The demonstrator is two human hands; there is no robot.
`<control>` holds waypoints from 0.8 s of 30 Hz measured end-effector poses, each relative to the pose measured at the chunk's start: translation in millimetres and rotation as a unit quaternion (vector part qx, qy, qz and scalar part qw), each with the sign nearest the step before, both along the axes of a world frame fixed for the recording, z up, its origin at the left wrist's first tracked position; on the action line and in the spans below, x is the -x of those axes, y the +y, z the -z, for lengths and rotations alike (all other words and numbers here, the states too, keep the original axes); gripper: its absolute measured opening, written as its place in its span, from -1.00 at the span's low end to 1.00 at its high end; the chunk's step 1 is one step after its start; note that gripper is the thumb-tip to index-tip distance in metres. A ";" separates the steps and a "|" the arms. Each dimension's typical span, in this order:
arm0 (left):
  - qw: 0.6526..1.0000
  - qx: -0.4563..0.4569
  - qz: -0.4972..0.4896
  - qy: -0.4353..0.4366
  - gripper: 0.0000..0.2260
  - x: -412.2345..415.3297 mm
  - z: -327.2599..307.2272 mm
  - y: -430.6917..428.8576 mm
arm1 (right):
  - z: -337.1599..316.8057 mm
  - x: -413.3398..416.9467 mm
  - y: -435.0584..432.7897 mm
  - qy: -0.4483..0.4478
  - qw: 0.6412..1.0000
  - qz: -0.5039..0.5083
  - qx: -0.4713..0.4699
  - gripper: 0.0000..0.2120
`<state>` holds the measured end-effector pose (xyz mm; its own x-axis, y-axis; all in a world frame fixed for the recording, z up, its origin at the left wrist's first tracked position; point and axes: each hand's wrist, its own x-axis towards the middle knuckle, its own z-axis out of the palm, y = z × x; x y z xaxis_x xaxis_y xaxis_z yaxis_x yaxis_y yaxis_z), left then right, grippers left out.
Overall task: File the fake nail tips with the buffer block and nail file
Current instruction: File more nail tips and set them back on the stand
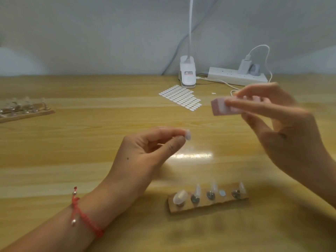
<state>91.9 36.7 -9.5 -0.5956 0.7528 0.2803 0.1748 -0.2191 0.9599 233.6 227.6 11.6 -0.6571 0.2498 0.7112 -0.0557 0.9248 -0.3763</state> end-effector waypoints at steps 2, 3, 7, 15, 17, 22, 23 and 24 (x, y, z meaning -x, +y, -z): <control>1.000 0.005 -0.005 -0.017 -0.82 0.9 0.5 0.3 | 5.5 -0.1 -13.2 -0.011 0.998 -0.023 -0.050 -0.58; 1.000 0.009 -0.007 -0.028 -0.78 1.5 1.0 0.2 | 8.0 -0.6 -19.4 -0.014 0.996 -0.035 -0.079 -0.54; 0.997 0.018 0.019 -0.074 -0.69 3.6 0.7 0.3 | 12.3 1.4 -33.8 -0.019 0.983 -0.072 -0.170 -0.54; 0.989 0.037 0.074 -0.123 -0.73 6.5 -6.2 -2.2 | 6.2 2.2 -28.7 -0.003 0.970 -0.048 -0.237 -0.69; 0.987 0.048 0.091 -0.125 -0.72 7.5 -5.4 -2.5 | 10.7 4.3 -34.0 -0.007 0.966 -0.063 -0.251 -0.73; 0.988 0.061 0.093 -0.112 -0.84 10.2 -2.2 -3.1 | 0.6 3.0 -30.0 -0.010 0.966 -0.051 -0.253 -0.68; 0.988 0.061 0.096 -0.108 -0.82 10.8 -1.7 -3.5 | 1.8 3.9 -31.1 -0.011 0.968 -0.050 -0.247 -0.67; 0.988 0.061 0.100 -0.102 -0.79 11.0 -1.1 -3.6 | 4.4 4.5 -33.0 -0.010 0.968 -0.054 -0.245 -0.64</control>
